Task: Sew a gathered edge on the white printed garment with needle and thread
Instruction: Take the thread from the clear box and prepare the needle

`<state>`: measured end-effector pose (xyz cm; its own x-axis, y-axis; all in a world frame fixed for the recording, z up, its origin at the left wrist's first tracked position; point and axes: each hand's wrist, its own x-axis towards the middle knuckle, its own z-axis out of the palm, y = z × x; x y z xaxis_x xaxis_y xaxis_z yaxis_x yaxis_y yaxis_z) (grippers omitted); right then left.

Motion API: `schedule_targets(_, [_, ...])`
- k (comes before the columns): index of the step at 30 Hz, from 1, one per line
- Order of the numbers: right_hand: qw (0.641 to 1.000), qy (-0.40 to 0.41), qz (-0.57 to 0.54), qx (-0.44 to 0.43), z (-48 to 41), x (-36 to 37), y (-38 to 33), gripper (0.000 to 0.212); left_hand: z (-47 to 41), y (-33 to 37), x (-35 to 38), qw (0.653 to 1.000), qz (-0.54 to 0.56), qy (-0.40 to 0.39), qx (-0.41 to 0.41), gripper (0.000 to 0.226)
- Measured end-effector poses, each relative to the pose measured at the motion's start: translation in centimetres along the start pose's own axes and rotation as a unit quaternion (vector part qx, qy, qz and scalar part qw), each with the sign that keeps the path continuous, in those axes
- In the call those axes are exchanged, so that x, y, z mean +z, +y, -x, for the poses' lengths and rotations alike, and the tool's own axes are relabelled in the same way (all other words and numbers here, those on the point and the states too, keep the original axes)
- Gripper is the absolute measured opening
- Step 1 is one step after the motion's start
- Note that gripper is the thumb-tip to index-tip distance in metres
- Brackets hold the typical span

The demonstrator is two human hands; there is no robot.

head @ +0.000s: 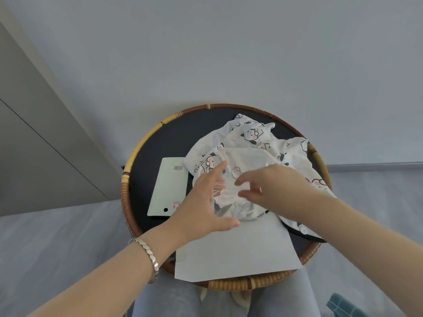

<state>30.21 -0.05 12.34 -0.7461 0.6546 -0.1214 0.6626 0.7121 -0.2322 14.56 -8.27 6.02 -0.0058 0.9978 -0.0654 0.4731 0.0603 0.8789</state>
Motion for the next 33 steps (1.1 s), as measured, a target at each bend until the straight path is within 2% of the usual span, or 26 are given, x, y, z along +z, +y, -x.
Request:
schedule_targets(3, [0.997, -0.034, 0.068, -0.015, -0.3, 1.1, -0.5, 0.031, 0.0, 0.4, 0.3, 0.999, -0.025, -0.001, 0.024, 0.102])
schedule_targets(8, [0.996, -0.050, 0.067, -0.023, -0.3, 2.1, -0.7, 0.023, 0.6, 0.7, 0.5, 0.995, -0.078, -0.042, 0.055, 0.104])
schedule_targets(10, [0.994, -0.045, 0.094, -0.038, -0.2, 2.8, -0.8, 0.025, 0.7, 0.6, 0.6, 0.994, -0.081, -0.050, 0.061, 0.104])
schedule_targets(12, [0.995, -0.007, 0.086, -0.041, 0.0, 3.2, -0.8, 0.023, 0.7, 0.2, 0.7, 0.995, -0.072, -0.031, 0.059, 0.102])
schedule_targets(14, [0.996, 0.076, -0.043, 0.001, 0.0, 3.0, -0.7, 0.008, 0.4, -0.4, 0.5, 0.997, -0.056, 0.015, 0.050, 0.098])
schedule_targets(15, [0.984, 0.126, -0.119, 0.029, -0.1, 2.7, -0.6, 0.005, 0.2, -0.8, 0.2, 0.997, -0.050, 0.045, 0.046, 0.096])
schedule_targets(18, [0.916, 0.234, -0.310, 0.104, -0.6, 1.5, 0.0, 0.014, -0.5, -2.5, -1.3, 0.985, -0.028, 0.167, 0.004, 0.092])
schedule_targets(21, [0.882, 0.252, -0.375, 0.132, -1.1, 1.0, 0.4, 0.012, -1.5, -5.1, -3.9, 0.938, -0.022, 0.340, -0.063, 0.094])
schedule_targets(24, [0.873, 0.228, -0.402, 0.153, -1.3, 1.7, 0.9, 0.014, -2.4, -7.8, -6.6, 0.897, -0.016, 0.424, -0.123, 0.093])
schedule_targets(26, [0.870, 0.210, -0.413, 0.169, -1.2, 2.4, 1.0, 0.015, -2.5, -9.6, -7.8, 0.882, -0.050, 0.432, -0.183, 0.093])
schedule_targets(29, [0.858, 0.186, -0.439, 0.190, -0.9, 3.0, 1.4, 0.016, -2.3, -11.5, -8.4, 0.878, -0.142, 0.385, -0.246, 0.088])
schedule_targets(31, [0.843, 0.174, -0.463, 0.209, -0.7, 3.1, 1.6, 0.018, -2.0, -11.8, -8.2, 0.889, -0.149, 0.348, -0.257, 0.086])
schedule_targets(33, [0.828, 0.166, -0.486, 0.226, -0.7, 3.2, 1.8, 0.019, -1.4, -11.7, -7.8, 0.899, -0.186, 0.320, -0.233, 0.082])
